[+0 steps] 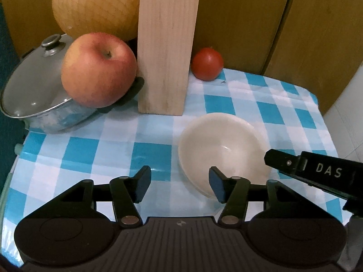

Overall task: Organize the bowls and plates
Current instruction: 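Carry the cream-white bowl with both tools over the nested bowls on the plates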

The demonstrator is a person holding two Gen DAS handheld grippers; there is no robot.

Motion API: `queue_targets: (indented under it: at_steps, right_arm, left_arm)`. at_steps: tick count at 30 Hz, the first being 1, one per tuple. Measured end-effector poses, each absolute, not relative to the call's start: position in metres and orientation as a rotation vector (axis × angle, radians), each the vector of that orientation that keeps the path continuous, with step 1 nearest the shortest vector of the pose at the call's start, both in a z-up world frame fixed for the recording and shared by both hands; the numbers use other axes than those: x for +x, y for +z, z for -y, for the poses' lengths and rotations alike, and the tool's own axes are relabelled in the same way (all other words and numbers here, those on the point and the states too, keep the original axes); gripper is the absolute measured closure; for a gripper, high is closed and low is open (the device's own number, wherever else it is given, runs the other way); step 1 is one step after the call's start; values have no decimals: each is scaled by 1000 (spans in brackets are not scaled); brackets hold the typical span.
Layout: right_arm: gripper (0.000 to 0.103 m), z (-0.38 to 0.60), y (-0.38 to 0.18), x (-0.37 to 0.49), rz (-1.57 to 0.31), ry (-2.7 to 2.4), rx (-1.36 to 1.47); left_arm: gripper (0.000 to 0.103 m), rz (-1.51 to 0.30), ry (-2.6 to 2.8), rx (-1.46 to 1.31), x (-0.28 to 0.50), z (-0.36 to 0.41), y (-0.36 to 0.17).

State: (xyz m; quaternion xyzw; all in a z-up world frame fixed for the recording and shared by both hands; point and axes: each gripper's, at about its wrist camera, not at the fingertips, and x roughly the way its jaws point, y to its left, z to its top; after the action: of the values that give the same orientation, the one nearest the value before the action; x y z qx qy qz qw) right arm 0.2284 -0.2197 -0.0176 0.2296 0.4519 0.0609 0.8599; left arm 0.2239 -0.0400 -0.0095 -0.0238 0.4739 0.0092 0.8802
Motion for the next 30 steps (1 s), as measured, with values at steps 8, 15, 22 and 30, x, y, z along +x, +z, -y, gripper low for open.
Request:
queue_targets:
  at_steps: [8,15,22,30]
  right_arm:
    - [79,216,-25,236,-967,143,491]
    - [79,217,-30,243,-977,133,498]
    - [79,211,-39,248,-1002,158,485]
    - [92,208,-43,251,-1024,173,466]
  left_arm:
    - [35,-996,20,-30,229,44,-19]
    - [35,-1030,43,-25,237,43,-32]
    - [35,-1050,34,-22,243,45,-38]
    - [59,-1083,-15,-36,249,49,-45]
